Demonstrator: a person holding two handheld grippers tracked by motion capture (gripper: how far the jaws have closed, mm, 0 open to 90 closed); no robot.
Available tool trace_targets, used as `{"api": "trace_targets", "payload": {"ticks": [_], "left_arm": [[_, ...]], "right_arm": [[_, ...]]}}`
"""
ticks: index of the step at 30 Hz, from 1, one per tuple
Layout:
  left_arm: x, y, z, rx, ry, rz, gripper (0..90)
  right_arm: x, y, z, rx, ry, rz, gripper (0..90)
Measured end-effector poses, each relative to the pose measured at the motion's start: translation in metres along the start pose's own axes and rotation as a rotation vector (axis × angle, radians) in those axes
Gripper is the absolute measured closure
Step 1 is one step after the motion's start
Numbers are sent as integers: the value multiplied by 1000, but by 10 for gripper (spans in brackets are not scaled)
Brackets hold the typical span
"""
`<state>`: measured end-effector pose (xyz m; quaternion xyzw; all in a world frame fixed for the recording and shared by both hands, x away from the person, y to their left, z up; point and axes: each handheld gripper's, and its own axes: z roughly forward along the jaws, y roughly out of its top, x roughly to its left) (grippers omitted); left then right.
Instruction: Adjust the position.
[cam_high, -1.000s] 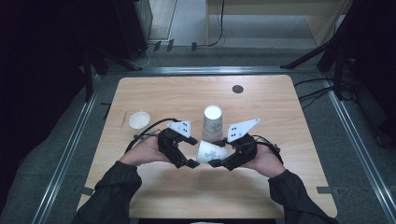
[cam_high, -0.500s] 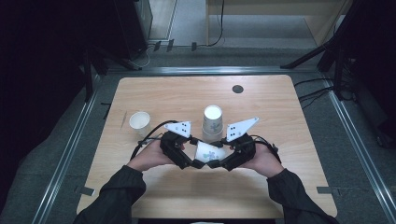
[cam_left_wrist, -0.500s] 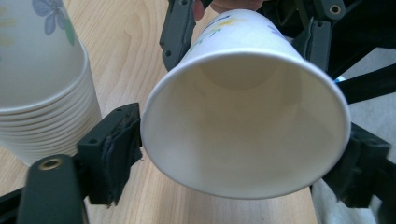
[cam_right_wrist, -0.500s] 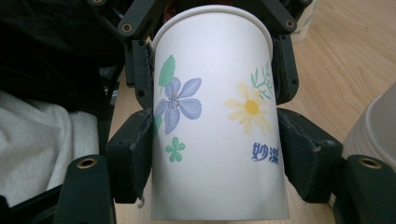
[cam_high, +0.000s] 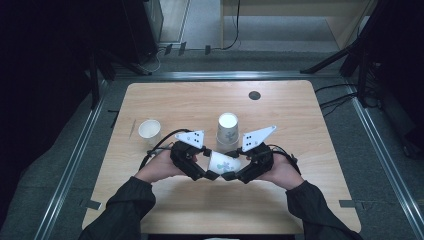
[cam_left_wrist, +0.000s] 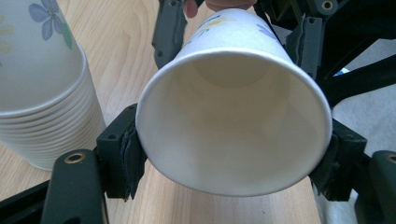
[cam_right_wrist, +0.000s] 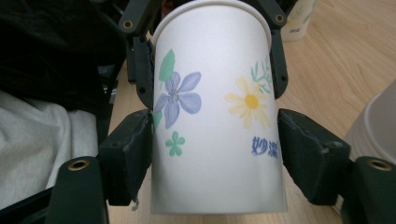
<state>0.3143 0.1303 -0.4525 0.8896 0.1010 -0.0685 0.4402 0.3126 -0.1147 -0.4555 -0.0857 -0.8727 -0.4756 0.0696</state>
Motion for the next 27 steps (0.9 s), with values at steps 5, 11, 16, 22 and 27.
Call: {"api": "trace_targets", "payload": {"ticks": [5,11,16,22,27], "left_arm": [[0,3,-9,34,22,4,245],[-2,11,-25,76,85,19,245],[-7,23,-32,126,99,37,245],[-9,35,-29,244,93,4,245],[-9,40,-20,317,96,-15,245]], "right_arm": [[0,-2,-1,22,-13,-5,251],[0,-3,-1,37,-36,-16,249],[0,-3,0,42,-57,-20,251],[0,-5,2,45,-69,-23,258],[0,-7,5,49,-70,-24,262]]}}
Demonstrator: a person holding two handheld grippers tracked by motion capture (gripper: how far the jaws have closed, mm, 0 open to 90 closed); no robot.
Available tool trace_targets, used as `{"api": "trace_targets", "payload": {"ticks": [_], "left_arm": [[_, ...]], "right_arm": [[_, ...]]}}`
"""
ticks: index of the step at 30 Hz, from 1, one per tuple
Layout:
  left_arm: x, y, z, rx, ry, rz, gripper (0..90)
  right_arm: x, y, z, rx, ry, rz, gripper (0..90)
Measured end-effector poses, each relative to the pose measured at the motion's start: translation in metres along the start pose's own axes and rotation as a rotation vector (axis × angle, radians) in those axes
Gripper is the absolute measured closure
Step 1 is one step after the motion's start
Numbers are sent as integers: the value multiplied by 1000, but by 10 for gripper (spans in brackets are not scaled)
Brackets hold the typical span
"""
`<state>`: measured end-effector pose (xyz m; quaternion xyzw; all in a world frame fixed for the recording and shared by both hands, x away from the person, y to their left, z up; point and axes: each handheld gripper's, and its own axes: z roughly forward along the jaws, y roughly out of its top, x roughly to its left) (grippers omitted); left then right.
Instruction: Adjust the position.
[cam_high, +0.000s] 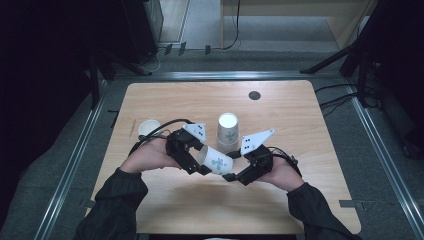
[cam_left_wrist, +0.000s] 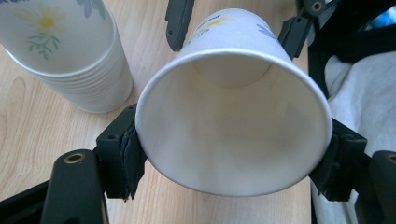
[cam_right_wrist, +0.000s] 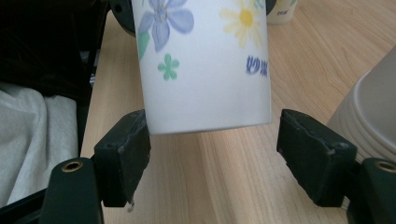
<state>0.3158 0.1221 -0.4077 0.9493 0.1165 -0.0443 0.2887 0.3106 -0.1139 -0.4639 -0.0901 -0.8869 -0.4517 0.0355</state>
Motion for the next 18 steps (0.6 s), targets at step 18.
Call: {"api": "trace_targets", "payload": {"ticks": [18], "left_arm": [[-3,11,35,122,36,69,244]], "right_arm": [[0,-7,26,70,6,-16,317]]}}
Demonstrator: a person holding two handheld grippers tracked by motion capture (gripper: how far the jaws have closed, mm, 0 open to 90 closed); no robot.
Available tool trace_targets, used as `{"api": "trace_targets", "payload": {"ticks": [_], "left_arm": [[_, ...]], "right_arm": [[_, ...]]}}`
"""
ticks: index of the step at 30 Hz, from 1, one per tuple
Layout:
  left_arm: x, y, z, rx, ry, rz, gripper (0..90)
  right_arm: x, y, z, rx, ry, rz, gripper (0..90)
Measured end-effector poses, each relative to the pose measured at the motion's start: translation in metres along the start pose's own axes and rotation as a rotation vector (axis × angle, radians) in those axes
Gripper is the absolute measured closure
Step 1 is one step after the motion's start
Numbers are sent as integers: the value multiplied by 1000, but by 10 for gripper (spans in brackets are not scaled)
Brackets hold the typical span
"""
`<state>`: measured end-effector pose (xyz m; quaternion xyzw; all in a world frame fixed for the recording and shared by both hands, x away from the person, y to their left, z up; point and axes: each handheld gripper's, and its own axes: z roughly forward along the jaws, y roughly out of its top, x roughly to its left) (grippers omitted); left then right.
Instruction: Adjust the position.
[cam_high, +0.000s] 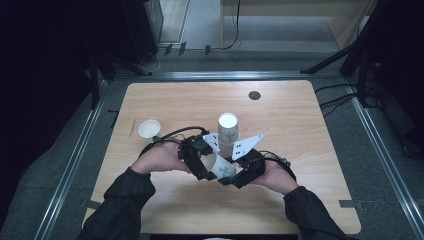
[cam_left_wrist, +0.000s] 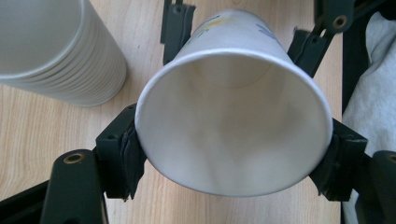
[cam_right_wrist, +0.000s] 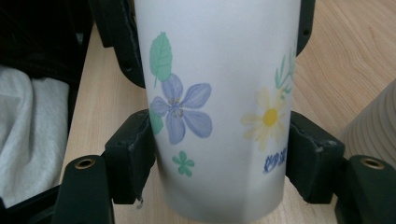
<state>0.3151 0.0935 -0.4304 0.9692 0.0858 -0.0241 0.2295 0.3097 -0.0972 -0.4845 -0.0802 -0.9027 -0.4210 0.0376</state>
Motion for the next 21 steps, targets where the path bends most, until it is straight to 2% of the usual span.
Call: {"api": "trace_targets", "payload": {"ticks": [4,9,15,18,21], "left_arm": [[-1,0,1,-3,-1,6,242],[0,-3,0,-42,-2,29,192],[3,-8,-8,-94,3,16,140],[4,-11,-14,-144,10,5,136],[7,-16,-18,-203,-5,-14,136]], "right_arm": [[1,0,0,5,-5,-17,338],[1,0,-3,-4,-6,-16,334],[-2,-1,-12,-36,-22,0,333],[-3,-1,-18,-61,-26,9,333],[-3,-1,-22,-72,-31,16,332]]}}
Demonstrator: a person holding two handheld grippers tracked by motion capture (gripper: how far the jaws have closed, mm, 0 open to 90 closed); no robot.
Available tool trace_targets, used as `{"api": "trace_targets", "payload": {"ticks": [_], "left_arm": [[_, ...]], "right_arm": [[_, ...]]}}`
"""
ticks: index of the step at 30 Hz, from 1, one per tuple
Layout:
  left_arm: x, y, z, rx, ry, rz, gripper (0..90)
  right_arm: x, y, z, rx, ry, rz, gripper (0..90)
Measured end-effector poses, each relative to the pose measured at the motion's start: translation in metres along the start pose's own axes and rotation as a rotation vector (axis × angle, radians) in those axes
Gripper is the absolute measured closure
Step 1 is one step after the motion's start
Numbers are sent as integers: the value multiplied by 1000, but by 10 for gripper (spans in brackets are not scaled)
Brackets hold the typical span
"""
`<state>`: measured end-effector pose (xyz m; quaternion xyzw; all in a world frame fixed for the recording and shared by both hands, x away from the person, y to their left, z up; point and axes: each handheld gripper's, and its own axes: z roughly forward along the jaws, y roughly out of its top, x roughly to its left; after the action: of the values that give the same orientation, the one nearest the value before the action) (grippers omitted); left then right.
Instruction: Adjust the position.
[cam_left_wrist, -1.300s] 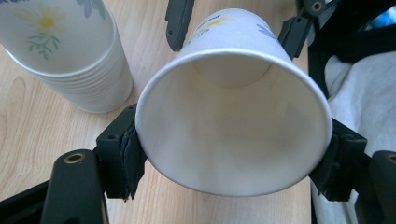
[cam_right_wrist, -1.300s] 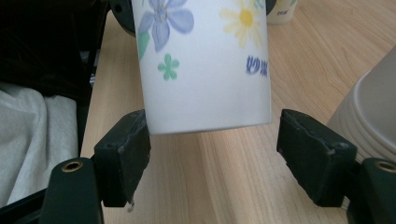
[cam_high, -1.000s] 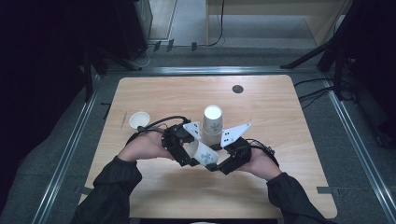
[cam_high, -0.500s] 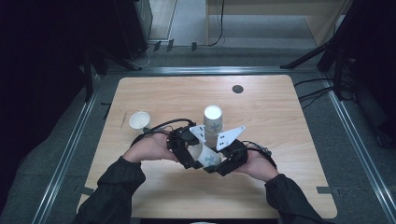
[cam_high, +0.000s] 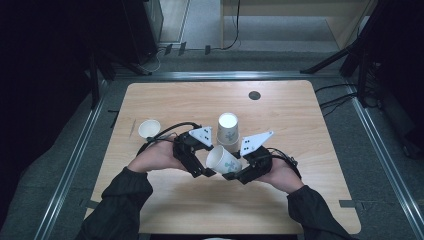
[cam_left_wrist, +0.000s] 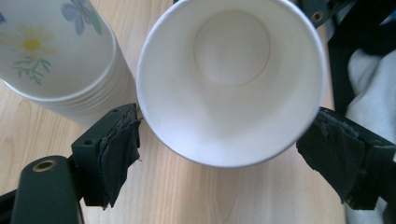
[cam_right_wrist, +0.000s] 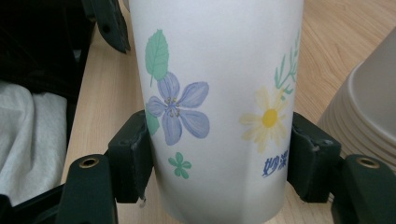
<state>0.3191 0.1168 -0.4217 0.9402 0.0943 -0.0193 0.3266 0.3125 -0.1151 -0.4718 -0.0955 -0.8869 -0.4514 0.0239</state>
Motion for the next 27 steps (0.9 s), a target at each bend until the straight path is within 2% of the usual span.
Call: {"api": "trace_targets", "payload": {"ticks": [4,7,10,16,19,24,27], "left_arm": [[2,-4,-2,-27,13,-9,137],[1,-8,-5,-64,-4,-18,137],[2,-13,-7,-103,-2,-42,138],[2,-20,-4,-182,1,-73,139],[1,-20,-1,-204,3,-86,139],[0,-22,6,-246,-17,-112,139],[-1,-22,8,-297,-39,-130,146]], "right_arm": [[0,2,-4,-16,0,-1,332],[0,2,-4,-22,2,2,332],[0,3,-5,-26,10,5,331],[-1,4,-5,-28,19,6,332],[-2,4,-5,-33,29,10,332],[-2,5,-2,-35,41,8,331],[-3,6,0,-40,55,13,332]]}}
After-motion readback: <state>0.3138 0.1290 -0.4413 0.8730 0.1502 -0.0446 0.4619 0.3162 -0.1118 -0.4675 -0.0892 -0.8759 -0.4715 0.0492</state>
